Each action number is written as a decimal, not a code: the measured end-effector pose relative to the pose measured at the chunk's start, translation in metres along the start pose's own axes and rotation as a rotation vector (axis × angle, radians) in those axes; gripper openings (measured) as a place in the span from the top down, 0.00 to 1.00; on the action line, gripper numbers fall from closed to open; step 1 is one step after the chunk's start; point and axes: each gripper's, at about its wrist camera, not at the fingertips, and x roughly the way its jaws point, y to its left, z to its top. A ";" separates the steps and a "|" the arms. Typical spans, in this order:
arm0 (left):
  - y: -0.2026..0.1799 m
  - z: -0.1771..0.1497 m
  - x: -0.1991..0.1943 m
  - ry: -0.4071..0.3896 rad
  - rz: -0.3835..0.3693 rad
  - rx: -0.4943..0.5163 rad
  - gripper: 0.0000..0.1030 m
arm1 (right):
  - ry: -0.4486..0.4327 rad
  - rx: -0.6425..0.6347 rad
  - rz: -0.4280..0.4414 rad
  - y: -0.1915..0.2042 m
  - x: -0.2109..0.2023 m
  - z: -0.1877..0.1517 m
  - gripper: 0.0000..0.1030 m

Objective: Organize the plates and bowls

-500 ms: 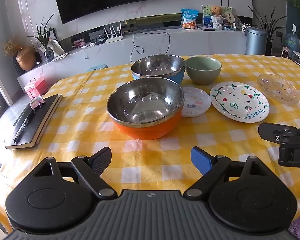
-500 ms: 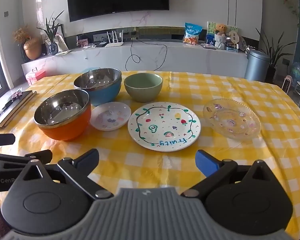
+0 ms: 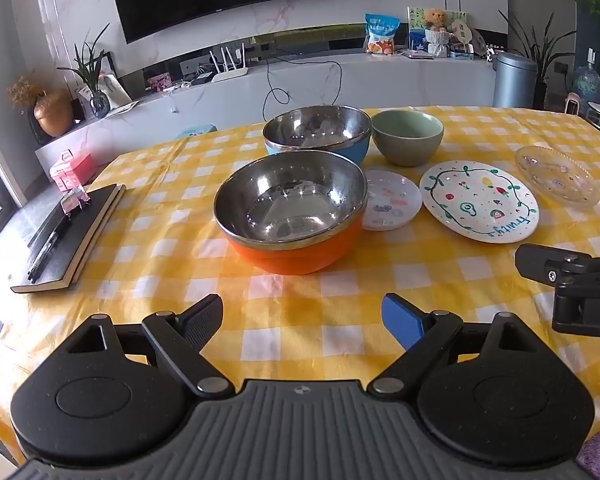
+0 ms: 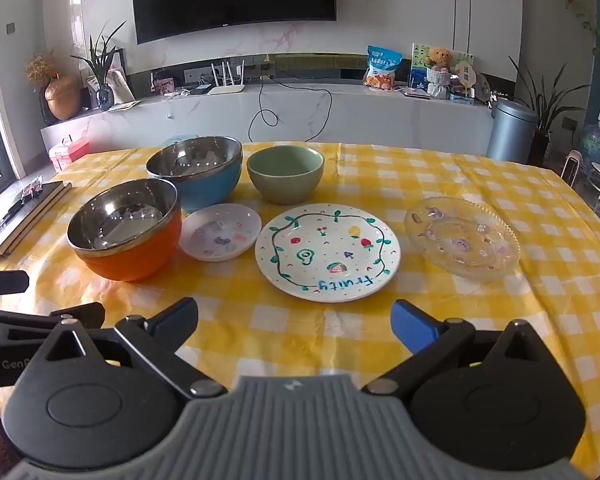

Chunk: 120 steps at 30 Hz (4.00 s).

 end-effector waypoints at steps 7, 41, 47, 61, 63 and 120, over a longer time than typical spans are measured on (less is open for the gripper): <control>-0.003 0.000 0.000 -0.003 0.001 0.002 0.00 | -0.001 0.000 0.000 0.002 0.001 0.002 0.03; -0.003 -0.005 0.003 0.024 0.001 0.000 0.00 | -0.002 -0.003 -0.006 0.002 0.000 0.001 0.03; -0.003 -0.005 0.003 0.026 0.001 0.001 0.00 | -0.005 -0.008 -0.016 0.003 0.000 0.000 0.03; -0.005 -0.006 0.004 0.034 0.000 0.002 0.00 | 0.001 -0.015 -0.020 0.006 0.000 0.000 0.03; -0.005 -0.006 0.004 0.034 0.001 0.002 0.00 | 0.002 -0.015 -0.021 0.006 0.000 0.000 0.03; 0.105 0.053 0.088 0.101 -0.060 -0.363 0.43 | 0.130 0.107 0.102 0.094 0.102 0.072 0.43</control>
